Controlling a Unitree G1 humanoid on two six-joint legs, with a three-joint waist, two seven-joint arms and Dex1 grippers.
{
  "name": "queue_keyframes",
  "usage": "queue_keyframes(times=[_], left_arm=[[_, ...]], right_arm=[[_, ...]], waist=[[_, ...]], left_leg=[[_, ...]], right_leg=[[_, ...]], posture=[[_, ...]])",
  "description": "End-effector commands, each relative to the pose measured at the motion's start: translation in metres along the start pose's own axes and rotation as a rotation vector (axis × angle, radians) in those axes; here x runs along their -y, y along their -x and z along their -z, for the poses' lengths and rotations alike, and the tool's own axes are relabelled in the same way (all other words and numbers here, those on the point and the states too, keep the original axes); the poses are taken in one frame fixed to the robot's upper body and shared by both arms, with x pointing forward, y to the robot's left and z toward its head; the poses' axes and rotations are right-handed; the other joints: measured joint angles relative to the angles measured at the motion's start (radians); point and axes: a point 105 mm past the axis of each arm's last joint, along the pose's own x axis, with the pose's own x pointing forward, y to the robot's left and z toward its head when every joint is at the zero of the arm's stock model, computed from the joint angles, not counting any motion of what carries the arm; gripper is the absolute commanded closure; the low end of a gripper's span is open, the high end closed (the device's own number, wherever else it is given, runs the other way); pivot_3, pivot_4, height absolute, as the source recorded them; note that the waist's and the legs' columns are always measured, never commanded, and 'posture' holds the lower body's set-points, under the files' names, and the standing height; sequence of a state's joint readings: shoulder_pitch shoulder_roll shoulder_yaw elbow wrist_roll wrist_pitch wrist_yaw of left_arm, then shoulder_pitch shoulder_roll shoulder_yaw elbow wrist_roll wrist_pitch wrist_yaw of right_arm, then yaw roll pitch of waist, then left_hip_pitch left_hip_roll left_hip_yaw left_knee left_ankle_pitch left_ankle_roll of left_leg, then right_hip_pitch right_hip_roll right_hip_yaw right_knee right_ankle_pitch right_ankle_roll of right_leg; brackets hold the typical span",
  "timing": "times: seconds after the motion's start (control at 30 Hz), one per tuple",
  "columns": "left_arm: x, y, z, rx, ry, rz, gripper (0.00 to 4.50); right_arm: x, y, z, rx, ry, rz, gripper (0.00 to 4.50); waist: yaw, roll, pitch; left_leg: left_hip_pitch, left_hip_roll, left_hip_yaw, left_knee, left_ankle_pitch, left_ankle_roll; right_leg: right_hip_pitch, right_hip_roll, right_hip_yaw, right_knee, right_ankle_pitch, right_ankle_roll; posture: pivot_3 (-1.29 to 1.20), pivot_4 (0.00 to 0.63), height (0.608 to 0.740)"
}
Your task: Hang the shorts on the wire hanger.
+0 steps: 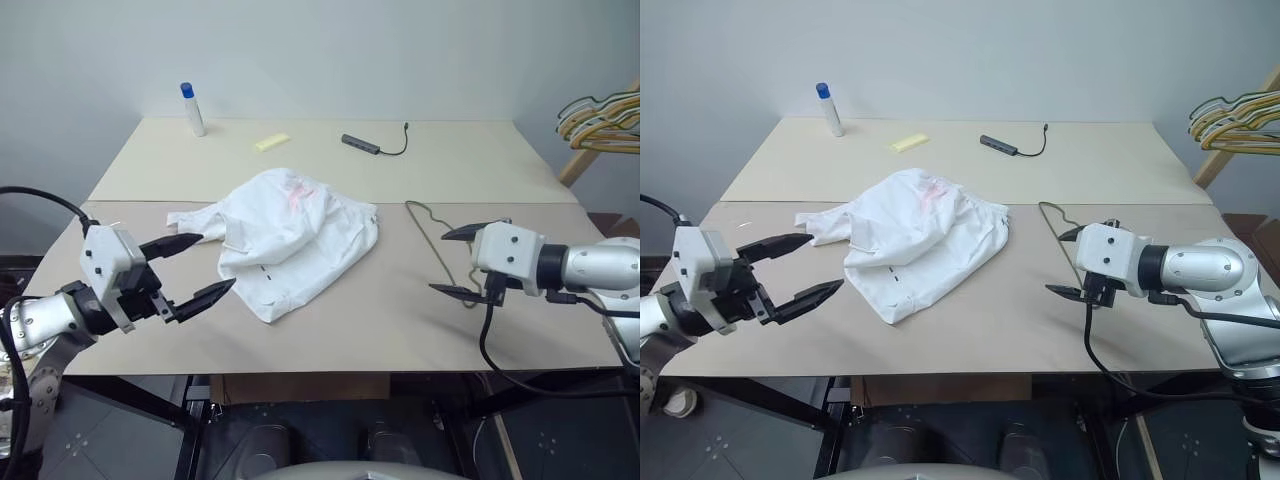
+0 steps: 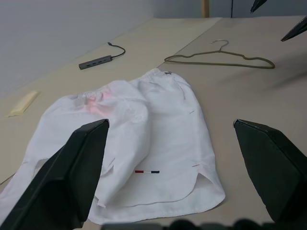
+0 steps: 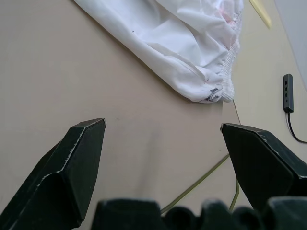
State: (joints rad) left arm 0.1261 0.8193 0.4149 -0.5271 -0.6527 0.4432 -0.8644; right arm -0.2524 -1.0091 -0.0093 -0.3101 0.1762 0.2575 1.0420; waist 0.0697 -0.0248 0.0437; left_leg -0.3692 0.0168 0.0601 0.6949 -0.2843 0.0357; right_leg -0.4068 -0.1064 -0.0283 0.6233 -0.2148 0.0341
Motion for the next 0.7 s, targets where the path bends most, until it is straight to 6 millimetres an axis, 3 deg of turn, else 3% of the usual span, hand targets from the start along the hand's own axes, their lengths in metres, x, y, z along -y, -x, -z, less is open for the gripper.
queue_keyframes(times=[0.03,0.27,0.5,0.7], left_arm=[[-0.002,0.001,-0.004,-0.009,0.006,-0.011,0.00],[-0.005,-0.002,-0.005,0.004,-0.006,-0.052,0.00],[0.006,-0.005,0.013,-0.080,-0.007,0.020,0.00],[0.007,-0.016,0.016,-0.061,0.038,0.041,0.00]], right_arm=[[0.007,0.004,-0.005,-0.014,0.022,0.023,0.01],[0.008,0.003,-0.006,-0.014,0.022,0.031,0.01],[0.008,0.003,-0.005,-0.016,0.022,0.043,0.01],[0.008,0.007,-0.005,-0.022,0.030,0.067,0.01]], waist=[[0.000,0.000,0.000],[0.000,0.000,0.000],[-0.003,0.000,0.000],[-0.004,0.000,0.000]], left_leg=[[0.000,0.000,0.000,0.000,0.000,0.000],[0.000,0.000,0.000,0.000,0.000,0.000],[0.000,0.000,0.000,0.000,0.000,0.000],[0.000,0.000,0.000,0.000,0.000,0.000]], right_leg=[[0.000,0.000,0.000,0.000,0.000,0.000],[0.000,0.000,0.000,0.000,0.000,0.000],[0.000,0.000,0.000,0.000,0.000,0.000],[0.000,0.000,0.000,0.000,0.000,-0.001]], posture=[[0.14,0.000,0.740],[0.14,0.000,0.740],[0.10,0.000,0.740],[0.06,0.000,0.740]])
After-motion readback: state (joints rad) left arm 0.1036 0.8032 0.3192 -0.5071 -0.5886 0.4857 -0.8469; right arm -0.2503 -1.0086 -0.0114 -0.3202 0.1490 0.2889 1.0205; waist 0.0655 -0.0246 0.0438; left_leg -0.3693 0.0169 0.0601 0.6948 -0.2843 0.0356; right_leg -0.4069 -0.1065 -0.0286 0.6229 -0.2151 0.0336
